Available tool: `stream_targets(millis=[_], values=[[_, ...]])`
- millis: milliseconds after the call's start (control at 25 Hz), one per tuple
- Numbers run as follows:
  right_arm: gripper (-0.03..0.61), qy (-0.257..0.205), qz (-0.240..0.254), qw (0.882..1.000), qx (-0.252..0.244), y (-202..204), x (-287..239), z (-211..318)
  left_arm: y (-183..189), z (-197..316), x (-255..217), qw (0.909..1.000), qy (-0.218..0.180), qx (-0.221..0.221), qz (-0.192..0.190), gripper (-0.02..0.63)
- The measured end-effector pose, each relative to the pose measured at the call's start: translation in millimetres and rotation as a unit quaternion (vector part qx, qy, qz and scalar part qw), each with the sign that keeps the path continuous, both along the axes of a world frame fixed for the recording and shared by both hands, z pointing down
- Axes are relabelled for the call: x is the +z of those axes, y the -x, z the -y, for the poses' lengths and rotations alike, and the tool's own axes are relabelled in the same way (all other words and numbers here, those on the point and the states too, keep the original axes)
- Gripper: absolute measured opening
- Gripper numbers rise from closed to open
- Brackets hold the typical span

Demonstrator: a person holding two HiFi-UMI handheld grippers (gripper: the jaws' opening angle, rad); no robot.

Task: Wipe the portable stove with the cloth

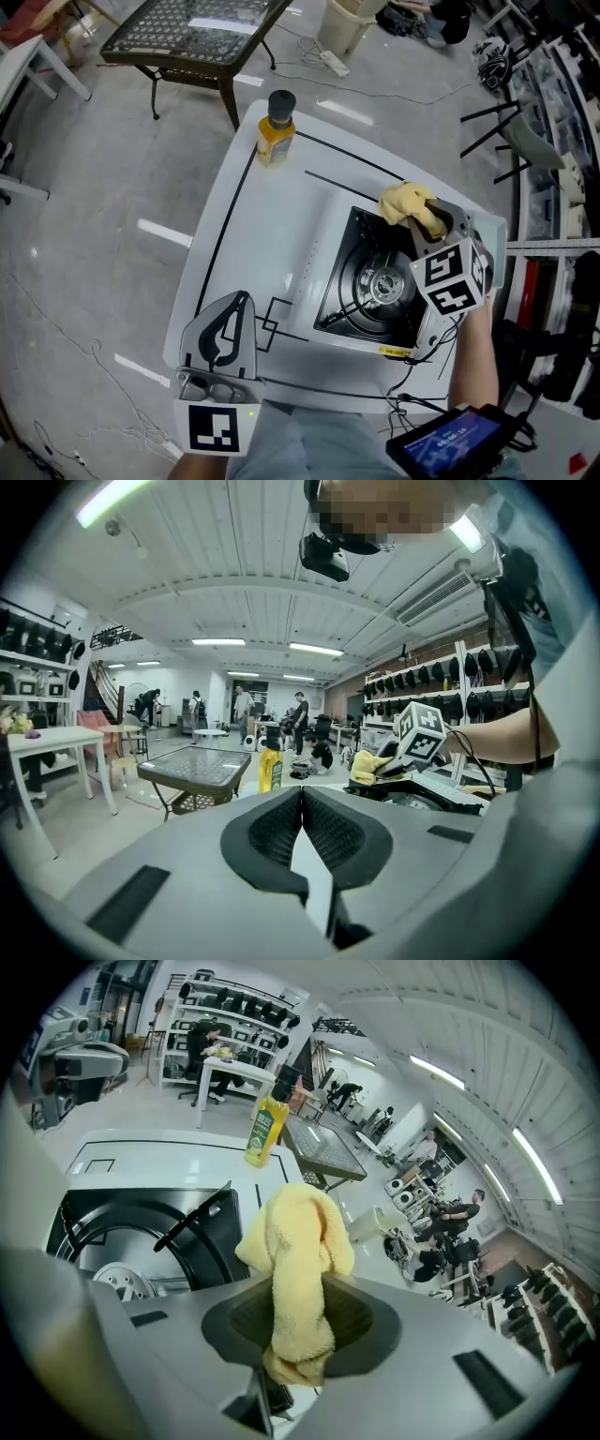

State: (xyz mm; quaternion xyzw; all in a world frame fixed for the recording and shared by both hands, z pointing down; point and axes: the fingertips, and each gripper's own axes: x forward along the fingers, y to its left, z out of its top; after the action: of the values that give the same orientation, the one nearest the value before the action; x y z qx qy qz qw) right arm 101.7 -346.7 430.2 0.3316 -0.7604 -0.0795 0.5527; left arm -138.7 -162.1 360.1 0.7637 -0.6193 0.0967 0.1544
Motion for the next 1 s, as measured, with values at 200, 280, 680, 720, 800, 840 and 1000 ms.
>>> stream_targets(millis=[200,280,680,720,800,840,1000], values=[[0.124,0.003,-0.004,1.0,-0.018,22,-3,3,16,-5,-2,0.9999,0.005,-0.014,-0.003,0.018],[0.124,0.004,-0.008,1.0,-0.025,38,-1,2,30,-8,0,0.9998,0.001,-0.021,-0.005,0.018],[0.124,0.002,-0.027,0.998,-0.063,110,-2,2,89,-24,3,0.9985,-0.009,-0.052,-0.015,0.018],[0.124,0.001,-0.029,0.997,-0.067,117,-3,2,94,-26,3,0.9984,-0.009,-0.054,-0.017,0.018],[0.124,-0.001,-0.034,0.996,-0.077,132,-4,3,105,-28,5,0.9981,-0.009,-0.058,-0.022,0.019],[0.124,-0.002,-0.039,0.996,-0.085,140,-5,3,110,-29,6,0.9979,-0.009,-0.06,-0.023,0.018],[0.124,-0.019,-0.083,0.987,-0.136,166,-9,5,130,-34,6,0.9967,-0.013,-0.074,-0.03,0.018]])
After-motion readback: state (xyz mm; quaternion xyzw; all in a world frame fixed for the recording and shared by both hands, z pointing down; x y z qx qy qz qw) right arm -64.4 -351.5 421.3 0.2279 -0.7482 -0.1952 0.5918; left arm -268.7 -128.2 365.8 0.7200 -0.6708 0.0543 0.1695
